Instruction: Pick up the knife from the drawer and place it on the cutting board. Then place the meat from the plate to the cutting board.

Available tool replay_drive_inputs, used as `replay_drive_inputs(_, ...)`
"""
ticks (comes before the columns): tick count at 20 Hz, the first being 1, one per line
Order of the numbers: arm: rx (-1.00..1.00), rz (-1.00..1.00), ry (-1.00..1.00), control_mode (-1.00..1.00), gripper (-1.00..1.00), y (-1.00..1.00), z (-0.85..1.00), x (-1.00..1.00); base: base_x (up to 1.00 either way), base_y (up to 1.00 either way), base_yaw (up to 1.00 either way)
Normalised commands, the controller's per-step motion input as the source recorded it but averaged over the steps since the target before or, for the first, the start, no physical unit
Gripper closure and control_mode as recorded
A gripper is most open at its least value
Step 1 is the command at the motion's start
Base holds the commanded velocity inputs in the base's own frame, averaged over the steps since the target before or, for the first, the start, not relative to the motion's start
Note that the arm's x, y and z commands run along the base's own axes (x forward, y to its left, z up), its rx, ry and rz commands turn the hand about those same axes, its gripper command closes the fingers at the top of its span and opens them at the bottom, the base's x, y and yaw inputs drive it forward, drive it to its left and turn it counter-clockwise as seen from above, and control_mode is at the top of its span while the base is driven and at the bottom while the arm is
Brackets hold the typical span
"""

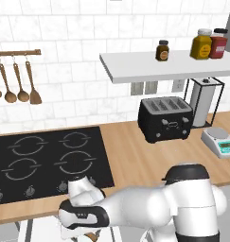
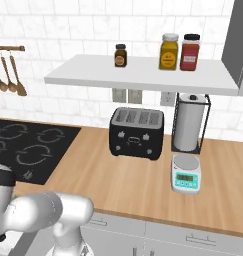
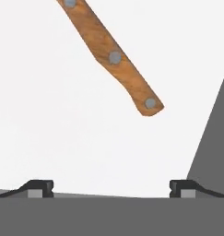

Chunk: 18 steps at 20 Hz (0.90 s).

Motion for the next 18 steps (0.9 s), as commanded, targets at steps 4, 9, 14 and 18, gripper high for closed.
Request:
replay_drive_inputs(4, -0.07, 0.0, 0.07, -1.0, -1.0, 0.45, -0.4, 0.0, 0.0, 0.0, 0.0)
replay_drive_inputs(9, -0.03, 0.0, 0.1, -1.0, -1.0, 0.45, -0.35, 0.0, 0.0, 0.0, 0.0)
replay_drive_inputs(14, -0.02, 0.0, 0.08, -1.0, -1.0, 0.41, -0.4, -0.03, 0.0, 0.0, 0.0)
replay_drive_inputs(18, 0.0, 0.0, 0.02, -1.0, -1.0, 0.36, -0.46, -0.41, 0.0, 0.0, 0.0)
